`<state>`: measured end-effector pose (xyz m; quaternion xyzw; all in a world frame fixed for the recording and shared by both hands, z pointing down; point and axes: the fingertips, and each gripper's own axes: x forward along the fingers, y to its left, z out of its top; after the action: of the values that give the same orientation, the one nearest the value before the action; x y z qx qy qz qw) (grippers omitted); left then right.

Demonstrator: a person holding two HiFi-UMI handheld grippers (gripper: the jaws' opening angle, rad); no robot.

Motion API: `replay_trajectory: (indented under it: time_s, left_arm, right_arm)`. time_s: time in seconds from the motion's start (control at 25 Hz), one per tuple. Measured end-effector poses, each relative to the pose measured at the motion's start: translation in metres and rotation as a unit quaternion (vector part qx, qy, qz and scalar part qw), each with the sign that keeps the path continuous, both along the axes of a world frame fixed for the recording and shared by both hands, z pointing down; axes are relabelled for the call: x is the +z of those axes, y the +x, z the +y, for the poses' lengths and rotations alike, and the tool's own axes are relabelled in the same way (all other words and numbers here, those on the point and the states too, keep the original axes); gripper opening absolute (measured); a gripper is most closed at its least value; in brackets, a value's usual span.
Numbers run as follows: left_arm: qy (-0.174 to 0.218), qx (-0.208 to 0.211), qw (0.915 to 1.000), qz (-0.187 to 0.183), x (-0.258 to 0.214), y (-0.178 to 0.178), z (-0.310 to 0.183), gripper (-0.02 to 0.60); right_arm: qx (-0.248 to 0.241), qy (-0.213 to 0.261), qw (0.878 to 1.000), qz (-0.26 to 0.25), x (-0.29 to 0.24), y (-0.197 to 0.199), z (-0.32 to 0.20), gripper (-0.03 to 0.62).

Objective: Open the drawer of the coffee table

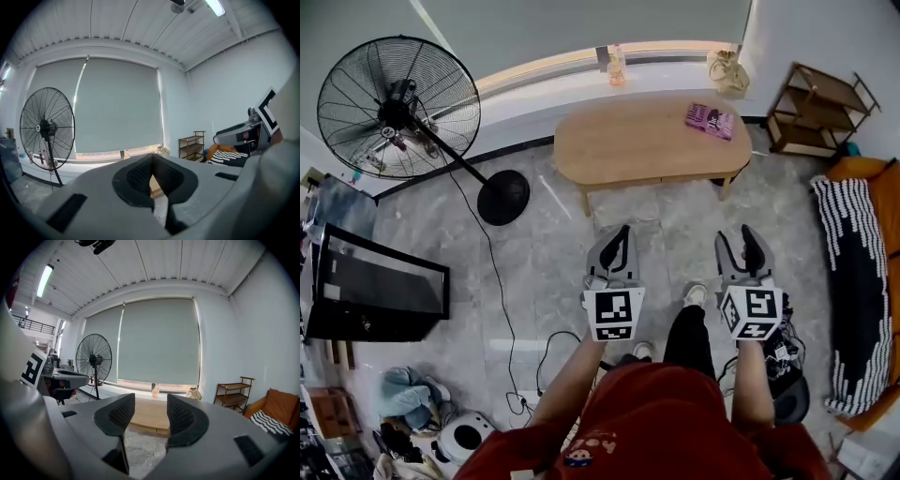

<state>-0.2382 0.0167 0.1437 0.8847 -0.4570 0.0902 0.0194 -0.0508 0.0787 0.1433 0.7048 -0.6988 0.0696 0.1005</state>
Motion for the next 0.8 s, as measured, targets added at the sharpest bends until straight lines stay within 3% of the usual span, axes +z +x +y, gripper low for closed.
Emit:
replay_trajectory:
  time_s: [0.32,0.8]
  left_arm:
    - [0.006,0.005,0.9999,-0.009,-0.004,0.069,-0.044,0.006]
    - [0.011,0.019,0.9995,-0.023,-0.016,0.219,-0.127,0.006]
  right_arm:
    - [0.011,0.005,1.000,-0.015,0.004,0.072,-0.043,0.209]
    - [0.017,-0.001,0.999,-0.032,0.000,0.215,-0.124,0.207]
